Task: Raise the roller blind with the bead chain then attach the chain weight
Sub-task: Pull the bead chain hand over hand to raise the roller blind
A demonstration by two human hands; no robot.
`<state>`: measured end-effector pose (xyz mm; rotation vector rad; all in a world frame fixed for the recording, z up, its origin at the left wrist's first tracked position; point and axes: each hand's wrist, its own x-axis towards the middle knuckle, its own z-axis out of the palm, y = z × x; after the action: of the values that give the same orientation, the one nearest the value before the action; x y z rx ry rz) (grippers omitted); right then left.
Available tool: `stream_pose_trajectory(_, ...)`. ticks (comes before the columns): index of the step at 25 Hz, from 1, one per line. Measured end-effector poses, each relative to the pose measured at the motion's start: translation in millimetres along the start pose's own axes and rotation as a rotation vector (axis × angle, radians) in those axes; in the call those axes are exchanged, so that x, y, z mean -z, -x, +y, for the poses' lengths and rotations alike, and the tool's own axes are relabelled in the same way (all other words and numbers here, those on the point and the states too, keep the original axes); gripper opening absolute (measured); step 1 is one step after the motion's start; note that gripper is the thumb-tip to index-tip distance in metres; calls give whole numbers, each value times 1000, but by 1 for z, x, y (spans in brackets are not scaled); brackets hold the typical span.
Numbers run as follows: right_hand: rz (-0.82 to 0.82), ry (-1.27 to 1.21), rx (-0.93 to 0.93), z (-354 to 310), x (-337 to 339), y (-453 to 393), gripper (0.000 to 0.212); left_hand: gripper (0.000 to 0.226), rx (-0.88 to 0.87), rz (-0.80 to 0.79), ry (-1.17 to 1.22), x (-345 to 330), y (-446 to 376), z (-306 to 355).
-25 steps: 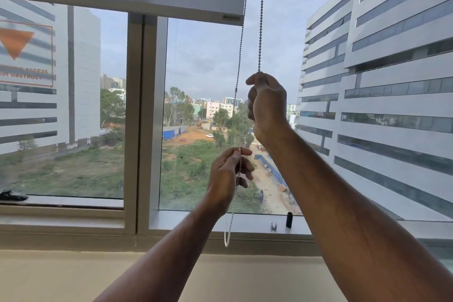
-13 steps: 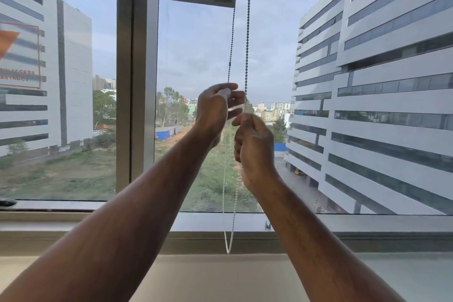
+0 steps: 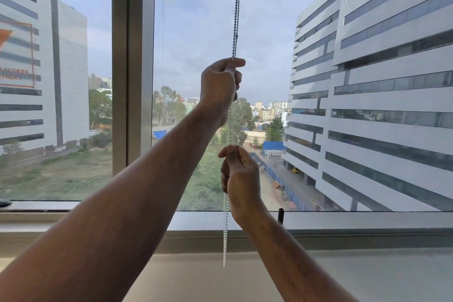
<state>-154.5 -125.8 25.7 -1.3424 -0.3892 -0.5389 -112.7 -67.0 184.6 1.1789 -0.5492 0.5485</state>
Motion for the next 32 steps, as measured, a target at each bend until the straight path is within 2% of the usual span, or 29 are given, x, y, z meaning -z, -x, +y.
stream_pose_trajectory(4, -73, -107, -95, 12, 0, 1, 31, 31, -59, 29, -6, 3, 10, -13)
stream_pose_trajectory(7, -124, -143, -141, 23, 6, 1, 39, 32, -74, 10, -28, 12, 21, -26)
stream_pose_trajectory(9, -84, -139, -167, 22, 9, -6, 47, 31, -83, -5, -37, 19, 29, -37)
stream_pose_trajectory(11, -17, -135, -161, 15, 11, -20, 46, 30, -85, -1, -50, 25, 37, -47)
stream_pose_trajectory(16, 18, -195, -41, -31, 8, -76, 46, 27, -102, -6, -96, 32, 60, -68)
stream_pose_trajectory(24, -102, -198, -27, -119, -25, -136, 37, 32, -69, -27, -75, 38, 83, -96)
stream_pose_trajectory(28, -98, -170, -35, -138, -38, -145, 27, 29, -57, -33, -73, 41, 88, -98)
stream_pose_trajectory(32, -53, -116, -26, -139, -41, -152, 28, 30, -50, -36, -65, 43, 93, -101)
